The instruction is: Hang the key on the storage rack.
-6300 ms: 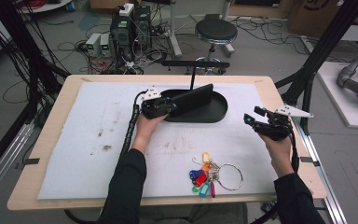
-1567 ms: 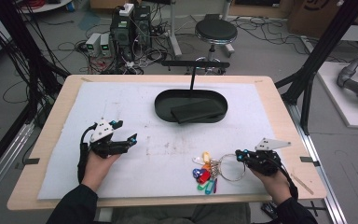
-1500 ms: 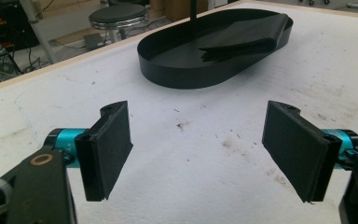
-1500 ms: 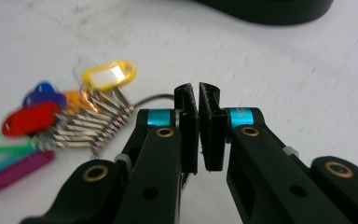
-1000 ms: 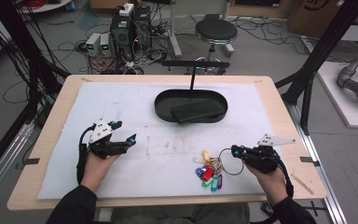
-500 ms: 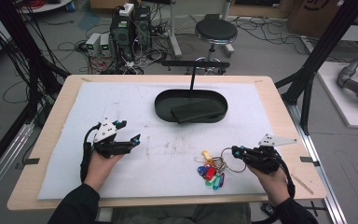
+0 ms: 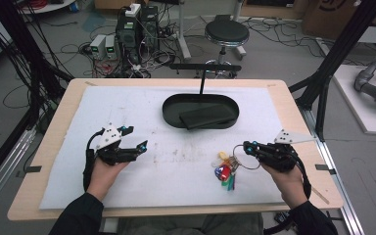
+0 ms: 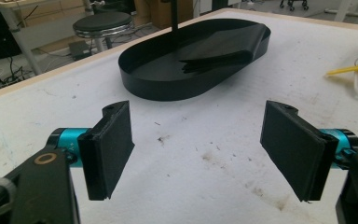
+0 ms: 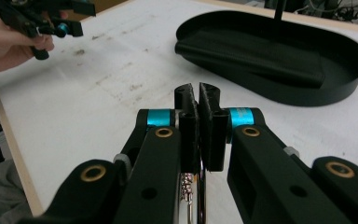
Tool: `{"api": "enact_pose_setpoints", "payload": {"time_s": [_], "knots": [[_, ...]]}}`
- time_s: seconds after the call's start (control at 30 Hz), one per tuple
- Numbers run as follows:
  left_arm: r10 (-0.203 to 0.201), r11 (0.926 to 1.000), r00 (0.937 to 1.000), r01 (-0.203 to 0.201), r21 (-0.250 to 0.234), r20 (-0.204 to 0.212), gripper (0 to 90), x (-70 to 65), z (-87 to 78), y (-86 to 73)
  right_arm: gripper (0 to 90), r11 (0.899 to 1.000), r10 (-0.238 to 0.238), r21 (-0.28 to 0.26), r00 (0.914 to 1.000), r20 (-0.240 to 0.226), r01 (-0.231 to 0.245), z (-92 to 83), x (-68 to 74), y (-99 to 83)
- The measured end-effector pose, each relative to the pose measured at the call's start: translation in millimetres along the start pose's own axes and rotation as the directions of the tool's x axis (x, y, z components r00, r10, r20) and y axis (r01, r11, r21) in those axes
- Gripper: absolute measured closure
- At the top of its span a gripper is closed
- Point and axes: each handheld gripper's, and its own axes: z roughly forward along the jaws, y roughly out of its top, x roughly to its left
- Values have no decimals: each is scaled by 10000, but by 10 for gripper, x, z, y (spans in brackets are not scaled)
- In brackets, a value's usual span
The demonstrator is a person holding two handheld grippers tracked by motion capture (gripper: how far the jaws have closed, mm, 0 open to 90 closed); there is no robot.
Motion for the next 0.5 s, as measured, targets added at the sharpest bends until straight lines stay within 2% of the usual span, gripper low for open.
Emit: {"api": "enact_pose_setpoints", "payload": {"time_s": [0.1,0.4,0.5], "knots": [[-26,9999,10000,27,-153,84,251,-6,-8,19,872,9997,-105,-205,9999,-65,103,-8,-5,81],[68,9993,9997,-59,-374,234,259,-36,-32,85,873,9978,-571,-353,9977,-363,559,-15,26,306],[210,9987,9991,-193,-471,356,295,-46,-38,98,873,9967,-664,-508,9968,-452,640,-13,40,369]]}}
